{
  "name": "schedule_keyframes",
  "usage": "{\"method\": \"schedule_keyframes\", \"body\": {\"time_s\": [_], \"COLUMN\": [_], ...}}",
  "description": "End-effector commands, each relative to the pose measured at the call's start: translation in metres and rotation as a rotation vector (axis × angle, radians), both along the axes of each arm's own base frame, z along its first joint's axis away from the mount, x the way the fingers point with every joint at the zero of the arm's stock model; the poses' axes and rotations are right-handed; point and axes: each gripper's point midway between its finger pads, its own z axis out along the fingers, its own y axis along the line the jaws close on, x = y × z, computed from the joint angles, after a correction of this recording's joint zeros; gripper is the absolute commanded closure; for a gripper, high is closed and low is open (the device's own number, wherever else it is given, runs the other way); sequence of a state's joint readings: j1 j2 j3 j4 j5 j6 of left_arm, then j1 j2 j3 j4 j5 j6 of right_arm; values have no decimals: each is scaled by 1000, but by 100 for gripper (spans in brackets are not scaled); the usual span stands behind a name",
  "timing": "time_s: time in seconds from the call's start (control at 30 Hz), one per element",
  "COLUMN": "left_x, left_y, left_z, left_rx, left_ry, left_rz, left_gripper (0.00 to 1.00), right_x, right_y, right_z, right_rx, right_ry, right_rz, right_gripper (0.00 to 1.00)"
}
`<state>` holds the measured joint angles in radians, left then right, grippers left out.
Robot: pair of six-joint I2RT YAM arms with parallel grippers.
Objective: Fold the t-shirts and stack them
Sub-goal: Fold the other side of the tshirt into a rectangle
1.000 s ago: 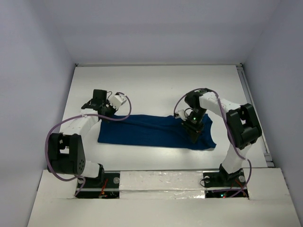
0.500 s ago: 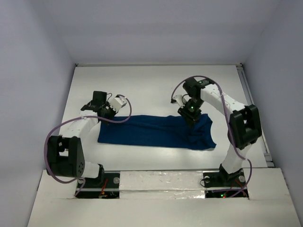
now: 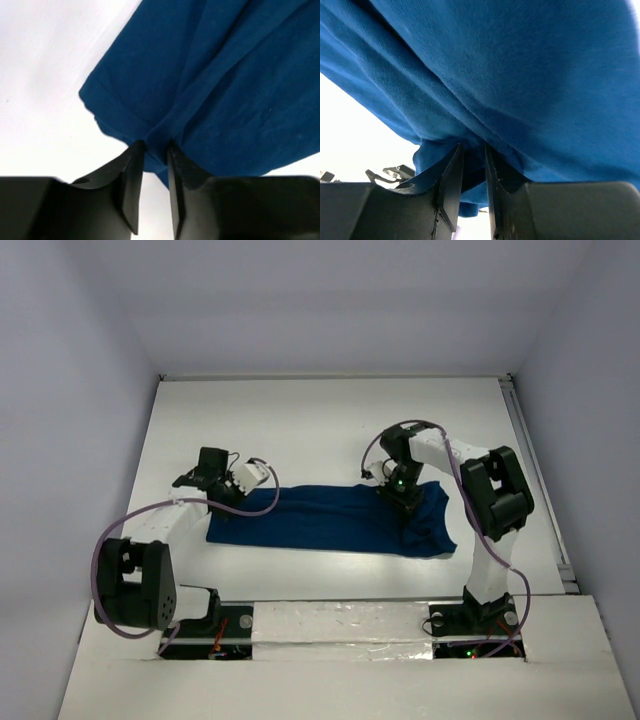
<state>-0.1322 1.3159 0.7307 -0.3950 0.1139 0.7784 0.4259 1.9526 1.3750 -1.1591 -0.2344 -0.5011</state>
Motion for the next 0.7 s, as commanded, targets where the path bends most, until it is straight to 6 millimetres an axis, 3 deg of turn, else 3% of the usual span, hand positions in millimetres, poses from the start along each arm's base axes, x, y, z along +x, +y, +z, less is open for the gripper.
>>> {"method": "schedule_keyframes", "body": {"time_s": [0.0,0.07,0.13,0.3,0.47,0.53,0.57,0.63,0.67], "left_x": [-2,2,6,17,7,26,36,49,50], "left_y": [10,2,-6,-21,-40,-37,-22,-13,-13], "left_z": [12,25,36,57,59,65,65,58,43], "left_rx": [54,8,-34,-112,-202,-200,-139,-103,-97], "left_ry": [-41,-88,-118,-167,-123,-212,-258,-293,-246], "left_rz": [1,-9,-20,-43,-116,-61,8,62,66], "left_gripper": [76,65,61,61,62,63,65,68,69], "right_x": [-6,-10,-10,-10,-14,-15,-16,-15,-15], "right_y": [-6,-8,-8,-7,-8,-8,-9,-8,-8], "right_z": [-7,-11,-15,-21,-29,-31,-33,-35,-35], "right_rx": [-25,-31,-29,-26,-38,-37,-41,-37,-36], "right_ry": [-4,10,14,23,32,33,38,36,35], "right_rz": [25,28,29,30,43,48,50,50,49], "right_gripper": [71,71,72,73,73,73,73,73,73]}}
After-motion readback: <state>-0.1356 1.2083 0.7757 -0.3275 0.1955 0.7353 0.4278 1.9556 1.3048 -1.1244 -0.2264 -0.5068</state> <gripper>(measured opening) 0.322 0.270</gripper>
